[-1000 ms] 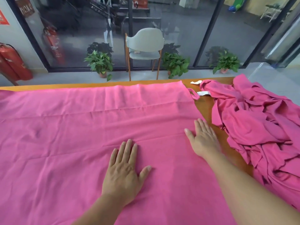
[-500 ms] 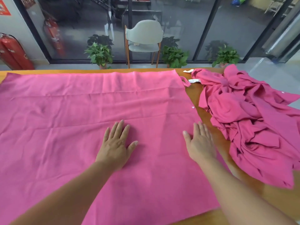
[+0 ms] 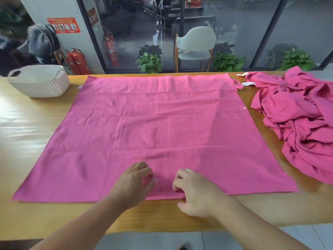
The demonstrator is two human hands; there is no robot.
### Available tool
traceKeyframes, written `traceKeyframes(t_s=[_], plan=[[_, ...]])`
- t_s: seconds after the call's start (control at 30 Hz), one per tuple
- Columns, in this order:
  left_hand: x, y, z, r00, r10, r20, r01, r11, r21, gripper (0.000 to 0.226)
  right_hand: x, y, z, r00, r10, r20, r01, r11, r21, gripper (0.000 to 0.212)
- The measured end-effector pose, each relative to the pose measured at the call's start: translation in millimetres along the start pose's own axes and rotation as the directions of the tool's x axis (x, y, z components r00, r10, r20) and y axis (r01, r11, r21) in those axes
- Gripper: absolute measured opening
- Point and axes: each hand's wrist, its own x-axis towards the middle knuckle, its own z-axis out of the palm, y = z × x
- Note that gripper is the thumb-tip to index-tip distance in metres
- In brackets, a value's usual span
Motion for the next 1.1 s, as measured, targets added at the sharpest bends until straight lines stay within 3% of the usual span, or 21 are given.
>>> traceKeyframes(t_s=[0.1, 0.2, 0.37, 0.53, 0.67, 0.83, 1.0, 1.1], plan=[[-37, -4, -9, 0.995, 0.061, 0.081, -0.062, 0.998, 0.010, 0.036, -4, -7, 12, 0.999, -0.024, -0.023, 0.020, 0.982, -0.190, 0.013], [-60, -10, -8, 0.990, 0.113, 0.080, -0.124, 0.981, 0.148, 0.033, -7, -11, 22, 0.990, -0.027, -0.136, -0.012, 0.962, -0.275, 0.008], [-67, -34, -23, 0.999, 0.046, -0.012, -0.041, 0.955, 0.295, 0.025, -10, -5, 14, 0.949, 0.151, -0.278, -0.198, 0.968, -0.151, 0.020], [-69, -45, -34, 0.993, -0.116, -0.018, 0.118, 0.977, 0.175, 0.044, -19, -9, 17, 0.992, 0.079, -0.097, -0.097, 0.975, -0.200, 0.029], [-52, -38, -45, 0.979, -0.200, -0.032, 0.203, 0.974, 0.097, 0.055, -11, -2, 20, 0.977, 0.120, -0.175, -0.158, 0.962, -0.225, 0.021], [-55, -65, -62, 0.981, -0.182, 0.071, 0.162, 0.961, 0.225, 0.018, -11, 20, -5, 0.963, 0.236, -0.132, -0.256, 0.951, -0.172, 0.023], [-66, -76, -83, 0.956, -0.278, 0.089, 0.255, 0.945, 0.206, 0.021, -14, 31, -25, 0.937, 0.349, -0.001, -0.348, 0.935, -0.069, 0.022], [-61, -75, -96, 0.913, -0.324, 0.249, 0.264, 0.932, 0.249, 0.023, -14, 30, -35, 0.932, 0.342, 0.120, -0.338, 0.939, -0.053, 0.019]])
